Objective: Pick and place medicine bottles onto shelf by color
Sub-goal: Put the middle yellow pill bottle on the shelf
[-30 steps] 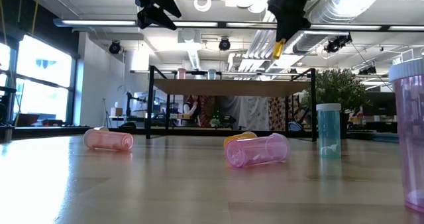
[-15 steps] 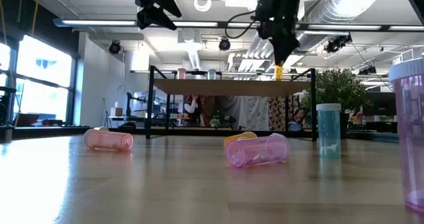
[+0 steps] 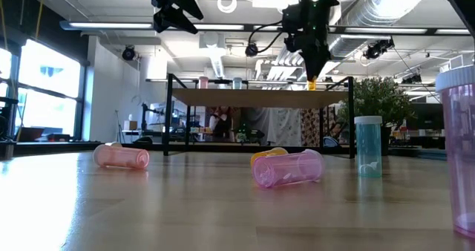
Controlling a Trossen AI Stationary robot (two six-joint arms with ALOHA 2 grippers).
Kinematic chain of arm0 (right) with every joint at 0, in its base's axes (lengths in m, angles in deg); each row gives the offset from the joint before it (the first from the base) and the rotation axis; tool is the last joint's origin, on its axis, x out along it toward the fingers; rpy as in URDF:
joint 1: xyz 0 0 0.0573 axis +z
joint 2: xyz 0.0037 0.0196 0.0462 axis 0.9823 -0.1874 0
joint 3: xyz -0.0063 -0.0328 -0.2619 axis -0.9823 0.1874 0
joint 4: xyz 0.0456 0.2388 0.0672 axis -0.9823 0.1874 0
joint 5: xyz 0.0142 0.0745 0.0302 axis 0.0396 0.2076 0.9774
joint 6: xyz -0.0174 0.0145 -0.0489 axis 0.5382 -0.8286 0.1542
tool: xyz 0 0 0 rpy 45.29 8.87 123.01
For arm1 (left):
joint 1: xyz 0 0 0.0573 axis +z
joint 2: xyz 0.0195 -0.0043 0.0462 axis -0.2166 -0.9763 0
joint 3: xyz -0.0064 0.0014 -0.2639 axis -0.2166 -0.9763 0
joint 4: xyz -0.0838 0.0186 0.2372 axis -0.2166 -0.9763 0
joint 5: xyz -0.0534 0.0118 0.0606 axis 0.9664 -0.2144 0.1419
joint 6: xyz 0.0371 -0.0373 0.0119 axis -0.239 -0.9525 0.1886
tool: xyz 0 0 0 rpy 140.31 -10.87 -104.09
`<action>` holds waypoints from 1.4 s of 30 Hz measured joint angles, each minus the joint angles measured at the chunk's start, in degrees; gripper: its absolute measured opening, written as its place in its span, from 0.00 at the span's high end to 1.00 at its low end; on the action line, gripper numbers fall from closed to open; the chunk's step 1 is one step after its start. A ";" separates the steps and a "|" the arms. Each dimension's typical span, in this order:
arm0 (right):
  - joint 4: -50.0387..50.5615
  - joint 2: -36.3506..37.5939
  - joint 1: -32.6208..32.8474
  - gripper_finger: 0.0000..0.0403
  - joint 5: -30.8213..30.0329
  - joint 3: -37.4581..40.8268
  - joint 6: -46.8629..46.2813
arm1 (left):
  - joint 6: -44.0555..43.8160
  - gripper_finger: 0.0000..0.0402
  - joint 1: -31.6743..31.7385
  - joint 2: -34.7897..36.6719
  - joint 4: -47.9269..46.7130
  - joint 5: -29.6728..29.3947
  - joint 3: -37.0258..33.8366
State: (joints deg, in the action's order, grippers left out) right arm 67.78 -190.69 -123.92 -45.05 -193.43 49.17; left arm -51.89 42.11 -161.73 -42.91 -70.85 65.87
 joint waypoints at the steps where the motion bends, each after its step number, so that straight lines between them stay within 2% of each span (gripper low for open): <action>1: 0.00 0.00 -0.17 0.72 -0.02 0.00 -0.02 | 0.00 0.47 0.00 0.00 0.00 0.00 0.00; 13: 0.15 0.00 -0.30 0.71 0.88 0.00 0.82 | 0.00 0.47 0.00 0.00 0.00 0.00 0.00; 27: 0.00 0.00 -0.25 0.59 0.84 0.00 0.65 | 0.02 0.47 0.00 0.00 0.00 0.02 0.00; 33: -0.92 0.00 -0.25 0.57 -2.88 0.02 0.18 | 0.02 0.47 -0.02 0.00 0.00 0.02 0.00; 42: -1.81 0.00 -0.25 0.57 -3.00 0.00 0.17 | 0.02 0.47 -0.02 0.00 -0.02 0.02 0.00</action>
State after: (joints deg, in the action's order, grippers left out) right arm 65.97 -190.69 -124.17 -48.06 -193.43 49.34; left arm -51.87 42.09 -161.73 -42.93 -70.83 65.87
